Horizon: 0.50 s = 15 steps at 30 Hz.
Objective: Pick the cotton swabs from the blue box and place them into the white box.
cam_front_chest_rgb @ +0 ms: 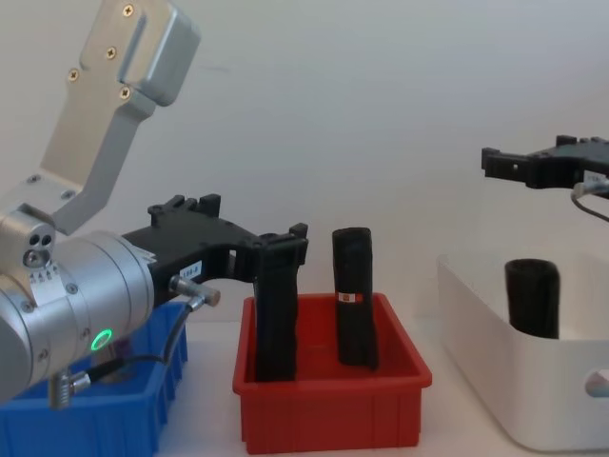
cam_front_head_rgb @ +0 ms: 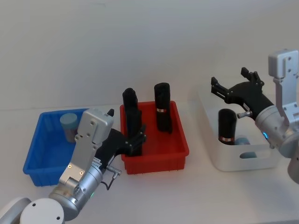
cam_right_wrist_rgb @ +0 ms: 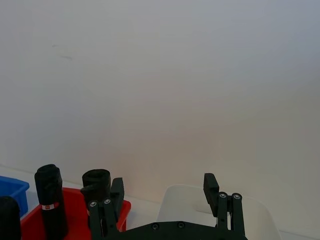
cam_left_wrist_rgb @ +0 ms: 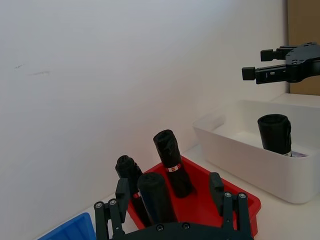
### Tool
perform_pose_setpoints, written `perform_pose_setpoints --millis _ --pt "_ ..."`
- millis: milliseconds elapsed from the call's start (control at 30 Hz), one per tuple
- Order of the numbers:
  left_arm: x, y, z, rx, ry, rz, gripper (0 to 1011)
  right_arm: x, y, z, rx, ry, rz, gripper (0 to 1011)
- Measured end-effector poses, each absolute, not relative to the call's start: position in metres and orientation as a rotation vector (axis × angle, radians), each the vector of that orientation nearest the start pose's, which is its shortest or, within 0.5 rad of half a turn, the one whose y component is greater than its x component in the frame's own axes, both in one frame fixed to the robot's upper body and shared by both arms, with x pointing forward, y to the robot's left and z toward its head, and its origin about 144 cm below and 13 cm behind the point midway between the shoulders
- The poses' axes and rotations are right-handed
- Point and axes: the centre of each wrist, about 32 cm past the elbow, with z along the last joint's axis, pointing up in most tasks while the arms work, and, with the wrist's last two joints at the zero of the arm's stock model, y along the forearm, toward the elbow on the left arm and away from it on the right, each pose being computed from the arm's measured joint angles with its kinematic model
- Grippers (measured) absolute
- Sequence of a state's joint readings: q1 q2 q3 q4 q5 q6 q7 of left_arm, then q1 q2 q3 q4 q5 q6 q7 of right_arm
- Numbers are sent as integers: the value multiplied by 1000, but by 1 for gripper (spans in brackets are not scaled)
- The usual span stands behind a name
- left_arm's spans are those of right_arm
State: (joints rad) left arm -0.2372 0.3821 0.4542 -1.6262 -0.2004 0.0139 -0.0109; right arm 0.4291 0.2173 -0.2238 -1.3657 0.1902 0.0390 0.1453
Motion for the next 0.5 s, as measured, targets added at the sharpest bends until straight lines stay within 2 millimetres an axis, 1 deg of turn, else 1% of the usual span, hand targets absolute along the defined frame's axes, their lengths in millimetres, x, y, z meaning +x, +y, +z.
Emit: perform_pose_setpoints --millis 500 --pt "492 198 1204 61 -268 1124 1004 569 -238 1234 44 -180 -1246 1001"
